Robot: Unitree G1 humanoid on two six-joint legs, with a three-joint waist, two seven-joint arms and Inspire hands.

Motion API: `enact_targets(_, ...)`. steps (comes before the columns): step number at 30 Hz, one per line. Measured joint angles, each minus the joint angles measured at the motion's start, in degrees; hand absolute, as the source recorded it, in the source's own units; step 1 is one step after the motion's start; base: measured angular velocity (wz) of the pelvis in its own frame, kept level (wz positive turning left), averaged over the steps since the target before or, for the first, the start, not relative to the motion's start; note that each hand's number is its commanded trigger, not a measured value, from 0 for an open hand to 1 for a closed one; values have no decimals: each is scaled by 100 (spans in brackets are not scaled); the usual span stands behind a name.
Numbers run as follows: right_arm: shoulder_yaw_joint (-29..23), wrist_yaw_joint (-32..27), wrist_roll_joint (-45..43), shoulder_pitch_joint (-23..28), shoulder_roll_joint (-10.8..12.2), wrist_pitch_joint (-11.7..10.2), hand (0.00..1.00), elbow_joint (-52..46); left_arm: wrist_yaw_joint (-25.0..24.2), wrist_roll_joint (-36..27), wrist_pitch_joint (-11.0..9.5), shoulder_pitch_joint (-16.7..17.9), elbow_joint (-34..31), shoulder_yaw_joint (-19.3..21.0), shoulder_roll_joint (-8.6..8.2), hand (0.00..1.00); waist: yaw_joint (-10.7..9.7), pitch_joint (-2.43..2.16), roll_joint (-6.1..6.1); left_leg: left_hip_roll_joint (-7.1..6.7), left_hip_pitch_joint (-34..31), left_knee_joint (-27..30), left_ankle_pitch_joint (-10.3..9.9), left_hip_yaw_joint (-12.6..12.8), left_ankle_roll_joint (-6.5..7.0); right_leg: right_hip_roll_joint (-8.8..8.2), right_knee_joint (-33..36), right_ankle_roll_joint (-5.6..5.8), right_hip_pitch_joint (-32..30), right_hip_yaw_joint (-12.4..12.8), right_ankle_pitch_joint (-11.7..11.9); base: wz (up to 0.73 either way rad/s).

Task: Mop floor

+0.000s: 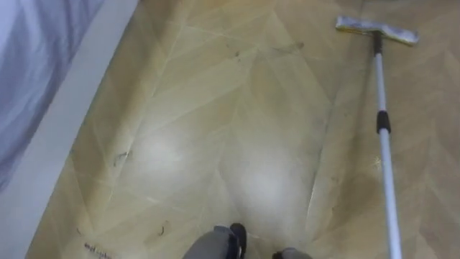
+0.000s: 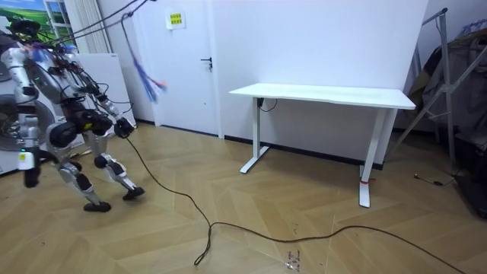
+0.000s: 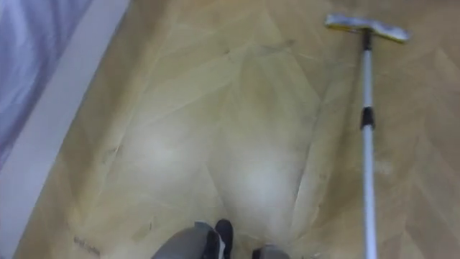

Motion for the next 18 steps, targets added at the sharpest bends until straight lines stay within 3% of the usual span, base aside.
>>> enact_targets(1,5,-101,-116,-26,102,0,100,-25,71,10,-27,66,60,-4,-22,0,-5,-8,5,-36,181,-154,40,-254,-68,-114,-843,11,-12,10,97,-96)
enact_targets(2,-5,-127,-168,-63,150,1,100,-26,98,9,-27,124,60,9,-17,0,-17,-1,-12,-41,235,-203,47,-330,-80,-156,-1349,36,20,9,245,-80)
enact_targets(3,-66,-170,-332,-106,238,30,100,-61,142,2,-24,241,84,30,10,0,-71,26,-77,-60,316,-205,-4,-338,-189,-272,-1864,102,157,-69,694,-29)
enact_targets(4,-124,-240,-403,-107,260,81,100,-126,174,7,-12,305,114,21,-9,0,-105,13,-73,-19,393,-201,-96,-333,-338,-392,-1922,-96,294,-382,967,0)
enact_targets(7,-359,-274,-387,-228,283,220,100,-134,170,-4,-8,317,124,44,26,0,-21,5,-70,150,453,-196,-121,-242,-404,-323,-1973,-217,501,-670,906,47)
enact_targets(8,-422,-218,-317,-461,219,318,100,-127,157,-117,10,320,145,41,87,0,126,15,-135,287,491,-146,-176,-152,-500,-261,-1877,-259,503,-744,907,10)
enact_targets(9,-553,-103,-392,-760,109,439,100,-132,151,-231,51,383,144,47,163,0,232,53,-312,361,495,-14,-187,-143,-519,-223,-1780,-315,527,-794,877,9)
enact_targets(11,-618,41,-429,-1215,-159,461,100,-151,73,-244,154,479,160,37,282,0,301,54,-423,488,492,318,-214,-157,-569,-109,-1803,-380,713,-907,838,15)
enact_targets(12,-575,126,-442,-1549,-364,467,100,-175,23,-336,187,493,164,30,373,0,415,90,-517,584,489,553,-203,-71,-589,-52,-1788,-439,841,-941,803,0)
enact_targets(13,-473,278,-555,-1840,-500,725,100,-74,14,-336,179,500,187,39,474,0,553,100,-687,680,500,698,-161,44,-660,9,-1807,-460,927,-919,791,-12)
enact_targets(15,-472,376,-571,-1872,-516,765,100,51,-39,-326,176,527,220,41,580,0,664,143,-844,749,644,608,-153,66,-684,93,-1999,-503,1169,-871,815,-7)
enact_targets(17,-471,511,-591,-1897,-531,766,100,22,-106,-318,182,518,214,39,566,0,590,151,-917,765,923,186,-197,91,-707,68,-2193,-509,1318,-873,823,19)
enact_targets(18,-498,611,-585,-1946,-531,762,100,25,-171,-323,162,446,208,37,545,0,572,161,-913,759,1036,-86,-202,229,-712,54,-2340,-480,1368,-882,854,19)
